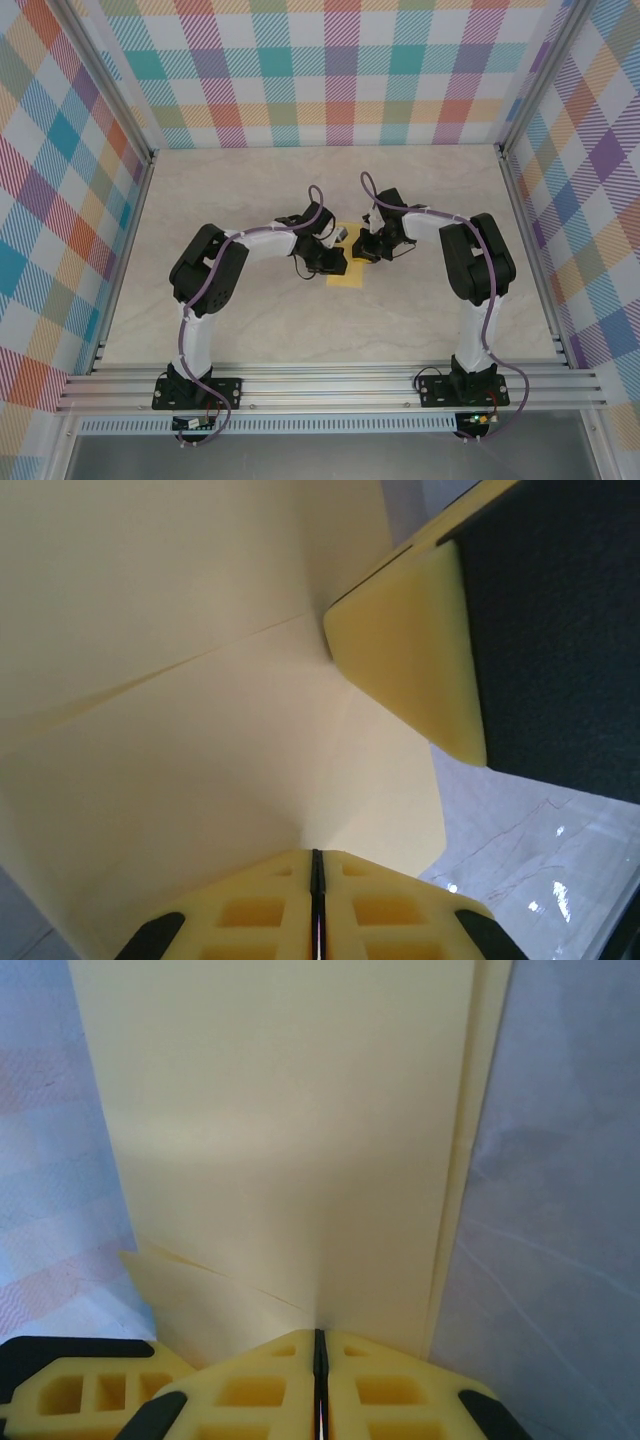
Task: Fold a paper plane with a square sheet of paper (fold left side to right side)
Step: Fold the triangle a second time at the center of the table.
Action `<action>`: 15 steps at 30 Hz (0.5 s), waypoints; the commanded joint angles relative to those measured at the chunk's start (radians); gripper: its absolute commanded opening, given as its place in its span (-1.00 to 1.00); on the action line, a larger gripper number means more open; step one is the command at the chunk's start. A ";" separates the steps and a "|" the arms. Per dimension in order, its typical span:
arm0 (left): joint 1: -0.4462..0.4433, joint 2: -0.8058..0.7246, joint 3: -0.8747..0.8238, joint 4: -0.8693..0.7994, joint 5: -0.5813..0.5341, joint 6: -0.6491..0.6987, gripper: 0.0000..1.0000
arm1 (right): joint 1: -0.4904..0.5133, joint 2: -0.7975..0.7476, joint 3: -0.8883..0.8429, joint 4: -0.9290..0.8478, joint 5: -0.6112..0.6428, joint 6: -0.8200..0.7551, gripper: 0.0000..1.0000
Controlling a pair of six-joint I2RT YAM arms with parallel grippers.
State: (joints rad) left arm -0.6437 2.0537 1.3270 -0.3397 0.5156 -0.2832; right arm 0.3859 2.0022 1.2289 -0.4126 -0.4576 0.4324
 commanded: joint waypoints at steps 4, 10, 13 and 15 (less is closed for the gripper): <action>-0.004 0.010 0.001 -0.061 -0.043 0.032 -0.84 | 0.010 0.045 -0.008 0.000 0.034 -0.009 -0.84; -0.005 -0.031 -0.101 -0.043 -0.043 0.025 -0.84 | 0.010 0.050 -0.003 -0.006 0.036 -0.010 -0.85; -0.005 -0.055 -0.162 -0.037 -0.041 0.020 -0.84 | 0.010 0.052 -0.002 -0.009 0.038 -0.014 -0.85; -0.005 -0.077 -0.208 -0.032 -0.046 0.018 -0.84 | 0.010 0.053 0.000 -0.014 0.039 -0.015 -0.85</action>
State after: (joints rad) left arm -0.6437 1.9942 1.2045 -0.2493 0.4957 -0.2687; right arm 0.3882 2.0060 1.2297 -0.4122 -0.4690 0.4320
